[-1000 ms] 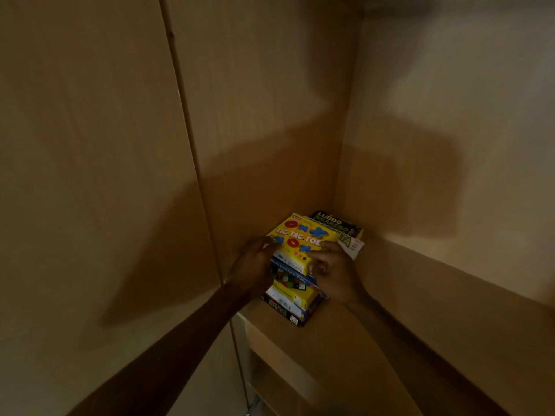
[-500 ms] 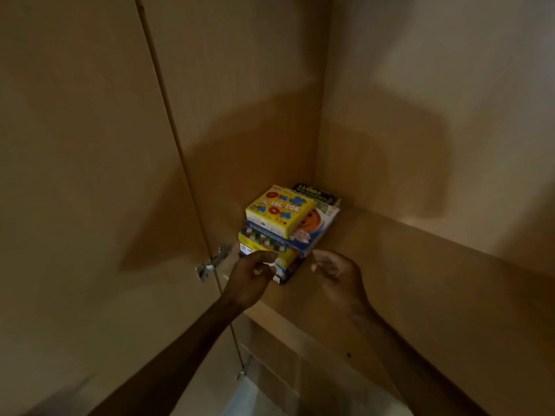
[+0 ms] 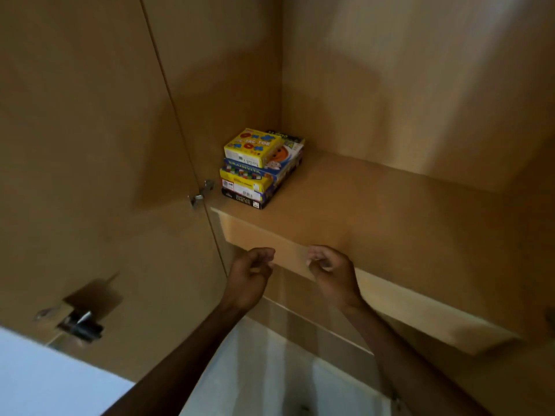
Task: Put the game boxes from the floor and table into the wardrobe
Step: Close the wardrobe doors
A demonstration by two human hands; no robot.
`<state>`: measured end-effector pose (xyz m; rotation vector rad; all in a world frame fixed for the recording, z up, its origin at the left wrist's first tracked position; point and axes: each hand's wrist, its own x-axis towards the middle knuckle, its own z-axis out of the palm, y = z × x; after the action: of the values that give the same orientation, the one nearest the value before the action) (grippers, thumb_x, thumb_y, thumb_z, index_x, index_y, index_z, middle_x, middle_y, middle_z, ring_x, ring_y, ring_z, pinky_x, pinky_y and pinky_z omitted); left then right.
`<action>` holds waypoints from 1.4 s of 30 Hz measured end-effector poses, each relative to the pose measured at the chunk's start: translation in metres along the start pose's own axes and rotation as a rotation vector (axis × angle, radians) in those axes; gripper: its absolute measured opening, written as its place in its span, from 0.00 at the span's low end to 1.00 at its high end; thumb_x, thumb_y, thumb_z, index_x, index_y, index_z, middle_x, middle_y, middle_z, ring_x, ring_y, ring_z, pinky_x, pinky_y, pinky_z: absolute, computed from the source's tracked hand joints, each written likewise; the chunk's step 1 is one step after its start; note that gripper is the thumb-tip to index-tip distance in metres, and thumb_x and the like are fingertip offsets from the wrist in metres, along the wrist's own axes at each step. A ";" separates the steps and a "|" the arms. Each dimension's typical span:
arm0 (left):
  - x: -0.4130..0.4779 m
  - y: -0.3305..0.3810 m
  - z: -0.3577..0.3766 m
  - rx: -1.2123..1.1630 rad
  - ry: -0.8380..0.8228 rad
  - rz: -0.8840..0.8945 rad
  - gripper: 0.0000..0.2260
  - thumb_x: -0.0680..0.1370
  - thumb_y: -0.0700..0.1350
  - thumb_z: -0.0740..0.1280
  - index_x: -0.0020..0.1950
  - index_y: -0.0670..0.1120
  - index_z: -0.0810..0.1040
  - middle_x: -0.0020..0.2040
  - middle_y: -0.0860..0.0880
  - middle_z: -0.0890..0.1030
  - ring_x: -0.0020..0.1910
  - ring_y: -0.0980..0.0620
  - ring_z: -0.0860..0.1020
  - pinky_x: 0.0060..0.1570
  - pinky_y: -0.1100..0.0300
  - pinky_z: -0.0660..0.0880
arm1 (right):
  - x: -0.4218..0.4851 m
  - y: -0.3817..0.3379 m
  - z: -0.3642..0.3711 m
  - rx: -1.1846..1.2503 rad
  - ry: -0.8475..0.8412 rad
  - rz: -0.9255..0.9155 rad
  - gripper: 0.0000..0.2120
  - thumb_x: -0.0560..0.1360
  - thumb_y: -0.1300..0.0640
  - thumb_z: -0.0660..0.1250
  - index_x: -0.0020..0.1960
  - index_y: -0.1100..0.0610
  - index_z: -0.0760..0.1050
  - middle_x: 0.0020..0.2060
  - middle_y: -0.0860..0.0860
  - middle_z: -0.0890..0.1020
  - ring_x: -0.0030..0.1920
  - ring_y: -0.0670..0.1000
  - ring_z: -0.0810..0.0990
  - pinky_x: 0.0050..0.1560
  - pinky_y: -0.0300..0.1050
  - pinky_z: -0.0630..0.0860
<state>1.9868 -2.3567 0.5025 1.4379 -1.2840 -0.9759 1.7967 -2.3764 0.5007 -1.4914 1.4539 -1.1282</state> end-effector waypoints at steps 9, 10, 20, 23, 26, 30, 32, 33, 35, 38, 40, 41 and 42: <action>-0.140 -0.001 -0.035 -0.033 -0.127 0.083 0.10 0.78 0.37 0.67 0.56 0.48 0.79 0.53 0.50 0.83 0.52 0.54 0.80 0.53 0.66 0.75 | -0.174 -0.022 0.001 0.020 0.168 0.017 0.11 0.73 0.64 0.69 0.53 0.55 0.81 0.44 0.48 0.84 0.44 0.43 0.81 0.46 0.31 0.74; -0.162 -0.002 -0.040 -0.041 -0.155 0.078 0.10 0.78 0.37 0.67 0.56 0.48 0.80 0.53 0.51 0.83 0.53 0.55 0.80 0.53 0.66 0.75 | -0.199 -0.025 0.001 0.016 0.187 0.023 0.11 0.73 0.64 0.69 0.53 0.55 0.81 0.44 0.48 0.84 0.44 0.42 0.81 0.47 0.32 0.74; -0.320 0.029 0.009 -0.088 -0.310 0.097 0.13 0.76 0.34 0.68 0.48 0.53 0.80 0.46 0.54 0.83 0.44 0.63 0.80 0.48 0.70 0.75 | -0.389 -0.026 -0.080 0.001 0.332 0.064 0.11 0.72 0.59 0.70 0.51 0.47 0.79 0.46 0.45 0.84 0.46 0.44 0.82 0.50 0.38 0.76; -0.363 0.045 0.053 -0.095 -0.366 0.117 0.14 0.76 0.33 0.68 0.47 0.54 0.81 0.45 0.55 0.83 0.44 0.64 0.80 0.47 0.70 0.74 | -0.443 -0.024 -0.132 -0.018 0.369 0.053 0.10 0.74 0.62 0.69 0.54 0.53 0.80 0.47 0.45 0.84 0.45 0.38 0.81 0.45 0.29 0.74; -0.410 0.064 0.105 -0.125 -0.423 0.145 0.15 0.75 0.32 0.67 0.47 0.53 0.81 0.45 0.55 0.83 0.44 0.61 0.80 0.48 0.67 0.74 | -0.494 -0.018 -0.189 -0.101 0.410 0.022 0.10 0.75 0.61 0.69 0.54 0.50 0.80 0.45 0.40 0.84 0.44 0.36 0.81 0.44 0.26 0.73; -0.473 0.099 0.176 -0.114 -0.520 0.205 0.11 0.77 0.31 0.65 0.54 0.45 0.80 0.47 0.52 0.83 0.42 0.66 0.79 0.44 0.72 0.73 | -0.552 -0.008 -0.270 -0.196 0.521 0.002 0.09 0.74 0.60 0.70 0.54 0.53 0.81 0.45 0.41 0.84 0.45 0.37 0.81 0.45 0.28 0.75; -0.493 0.118 0.204 -0.099 -0.552 0.247 0.11 0.77 0.33 0.66 0.58 0.42 0.79 0.53 0.49 0.82 0.44 0.64 0.79 0.44 0.75 0.73 | -0.569 -0.004 -0.304 -0.256 0.586 -0.043 0.09 0.75 0.62 0.69 0.53 0.53 0.81 0.45 0.43 0.84 0.46 0.38 0.81 0.46 0.28 0.74; -0.503 0.129 0.218 -0.100 -0.562 0.263 0.12 0.77 0.34 0.67 0.59 0.44 0.78 0.55 0.49 0.81 0.46 0.63 0.78 0.44 0.75 0.73 | -0.574 -0.002 -0.322 -0.273 0.621 -0.053 0.09 0.75 0.62 0.68 0.53 0.54 0.81 0.46 0.43 0.84 0.46 0.37 0.81 0.46 0.27 0.74; -0.517 0.148 0.235 -0.110 -0.579 0.281 0.16 0.77 0.36 0.67 0.62 0.50 0.75 0.59 0.53 0.79 0.52 0.61 0.78 0.46 0.73 0.74 | -0.573 0.000 -0.349 -0.288 0.646 -0.046 0.11 0.75 0.64 0.67 0.56 0.55 0.80 0.48 0.45 0.83 0.48 0.38 0.81 0.48 0.26 0.73; -0.533 0.173 0.248 -0.105 -0.614 0.294 0.22 0.77 0.34 0.65 0.68 0.50 0.71 0.62 0.55 0.75 0.56 0.58 0.76 0.46 0.69 0.75 | -0.552 -0.005 -0.370 -0.255 0.540 0.028 0.18 0.77 0.66 0.63 0.65 0.56 0.73 0.57 0.46 0.78 0.54 0.44 0.79 0.51 0.29 0.72; -0.541 0.184 0.250 -0.101 -0.634 0.303 0.23 0.76 0.32 0.64 0.68 0.50 0.71 0.60 0.57 0.76 0.55 0.59 0.76 0.46 0.71 0.75 | -0.541 -0.014 -0.371 -0.202 0.442 0.013 0.20 0.77 0.68 0.60 0.67 0.56 0.72 0.58 0.46 0.77 0.56 0.43 0.77 0.53 0.31 0.72; -0.543 0.185 0.251 -0.098 -0.645 0.305 0.23 0.76 0.32 0.64 0.67 0.49 0.72 0.60 0.57 0.76 0.56 0.59 0.76 0.46 0.70 0.76 | -0.538 -0.018 -0.370 -0.182 0.412 -0.007 0.20 0.76 0.70 0.59 0.65 0.56 0.73 0.56 0.45 0.78 0.54 0.42 0.78 0.54 0.33 0.73; -0.544 0.185 0.251 -0.095 -0.657 0.305 0.23 0.75 0.31 0.63 0.68 0.49 0.72 0.61 0.57 0.77 0.57 0.58 0.77 0.48 0.69 0.76 | -0.536 -0.021 -0.369 -0.164 0.397 -0.024 0.20 0.75 0.71 0.59 0.63 0.55 0.74 0.54 0.45 0.79 0.53 0.41 0.78 0.55 0.35 0.75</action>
<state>1.6292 -1.8526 0.6076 0.8260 -1.8322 -1.3282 1.4748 -1.8181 0.5949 -1.4511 1.8373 -1.4066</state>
